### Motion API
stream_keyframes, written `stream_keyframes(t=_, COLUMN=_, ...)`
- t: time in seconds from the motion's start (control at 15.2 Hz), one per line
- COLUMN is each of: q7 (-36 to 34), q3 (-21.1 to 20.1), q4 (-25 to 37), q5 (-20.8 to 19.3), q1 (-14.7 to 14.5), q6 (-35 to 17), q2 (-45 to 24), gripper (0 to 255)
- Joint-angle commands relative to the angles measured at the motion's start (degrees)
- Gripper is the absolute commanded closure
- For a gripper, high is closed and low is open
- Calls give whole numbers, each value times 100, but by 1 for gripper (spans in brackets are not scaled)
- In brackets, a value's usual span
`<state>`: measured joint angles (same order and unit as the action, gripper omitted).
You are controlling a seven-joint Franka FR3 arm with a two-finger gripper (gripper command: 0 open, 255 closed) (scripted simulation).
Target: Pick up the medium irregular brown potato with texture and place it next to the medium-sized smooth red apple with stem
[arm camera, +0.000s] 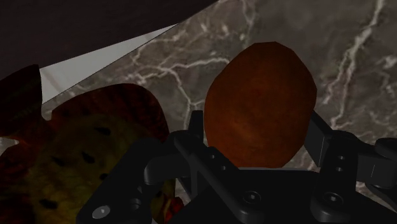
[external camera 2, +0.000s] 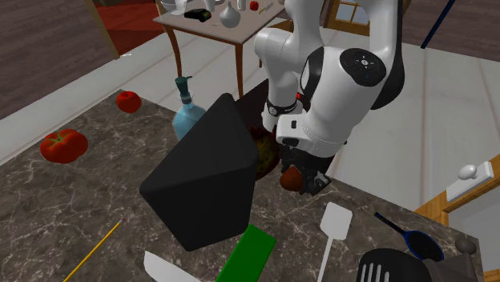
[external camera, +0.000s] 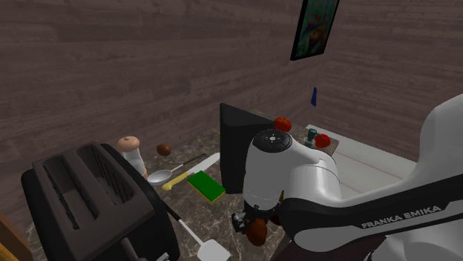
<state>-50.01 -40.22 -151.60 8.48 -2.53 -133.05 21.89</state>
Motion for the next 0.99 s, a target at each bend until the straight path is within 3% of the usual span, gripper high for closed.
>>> stream_keyframes(t=0.0, q7=-1, q3=-1, q4=0, q5=-1, q1=1, q6=-2, q2=-2, gripper=255)
stream_keyframes(t=0.92, q7=331, q3=454, q4=593, q5=167, q1=-202, q6=1289, q2=739, gripper=255)
